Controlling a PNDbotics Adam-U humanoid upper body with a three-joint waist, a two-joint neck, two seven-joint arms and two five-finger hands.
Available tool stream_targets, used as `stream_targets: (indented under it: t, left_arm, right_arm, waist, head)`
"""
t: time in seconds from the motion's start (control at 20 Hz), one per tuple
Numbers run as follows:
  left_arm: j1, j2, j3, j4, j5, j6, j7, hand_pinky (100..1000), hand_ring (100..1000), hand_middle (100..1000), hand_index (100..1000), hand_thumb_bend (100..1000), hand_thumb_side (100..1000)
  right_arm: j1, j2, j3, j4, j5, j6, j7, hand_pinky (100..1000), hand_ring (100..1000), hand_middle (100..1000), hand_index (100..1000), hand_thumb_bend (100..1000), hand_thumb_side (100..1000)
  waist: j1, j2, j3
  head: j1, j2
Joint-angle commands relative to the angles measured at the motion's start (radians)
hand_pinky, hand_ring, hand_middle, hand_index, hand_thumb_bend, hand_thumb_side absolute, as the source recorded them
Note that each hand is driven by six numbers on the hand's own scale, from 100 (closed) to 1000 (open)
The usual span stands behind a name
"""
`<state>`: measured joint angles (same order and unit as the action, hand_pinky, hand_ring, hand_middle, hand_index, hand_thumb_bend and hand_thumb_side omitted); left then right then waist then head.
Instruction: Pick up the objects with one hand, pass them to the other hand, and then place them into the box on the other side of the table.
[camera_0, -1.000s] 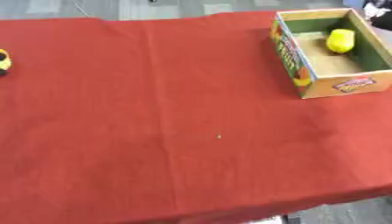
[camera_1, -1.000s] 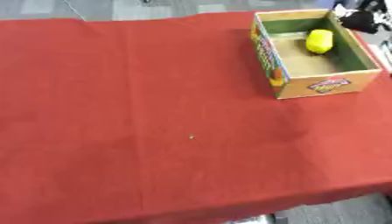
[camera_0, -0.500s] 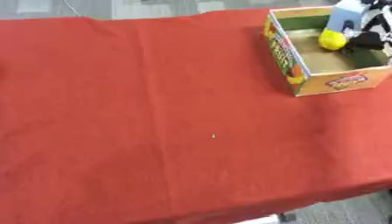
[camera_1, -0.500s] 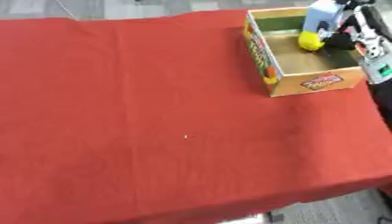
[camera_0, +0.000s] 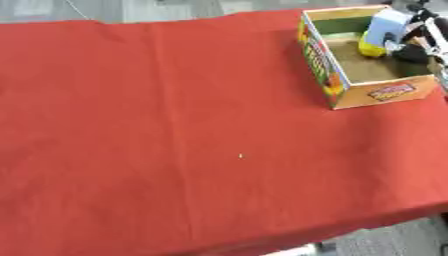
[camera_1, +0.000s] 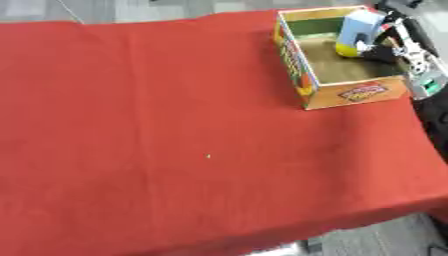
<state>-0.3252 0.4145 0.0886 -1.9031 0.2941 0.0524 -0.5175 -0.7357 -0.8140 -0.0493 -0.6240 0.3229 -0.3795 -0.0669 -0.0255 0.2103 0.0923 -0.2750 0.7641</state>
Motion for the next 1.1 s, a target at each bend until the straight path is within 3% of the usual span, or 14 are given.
stream_targets:
  t: [0.05,0.45,1.1]
  left_arm:
    - [-0.012,0.009,0.005,-0.015,-0.003,-0.001,-0.003,737,773,733,900,307,844]
    - [-0.009,0.008,0.007,-0.009,-0.008,0.002,-0.006,736,770,729,900,312,845]
    - [0.0,0.008,0.011,0.001,-0.021,0.007,-0.008,735,764,722,901,318,846]
  right_arm:
    - [-0.004,-0.052,-0.008,-0.021,-0.024,-0.03,0.036,894,776,881,1000,100,288]
    - [0.01,-0.084,-0.013,-0.105,0.051,-0.03,0.12,935,854,953,1000,100,198]
    - [0.035,-0.151,-0.005,-0.367,0.343,-0.003,0.161,982,978,1000,1000,100,278]
  waist:
    - [-0.011,-0.002,0.0]
    - [-0.018,-0.004,-0.002]
    - [-0.03,-0.009,-0.011]
  head:
    - [-0.003,0.004]
    - [0.002,0.006]
    - [0.012,0.006]
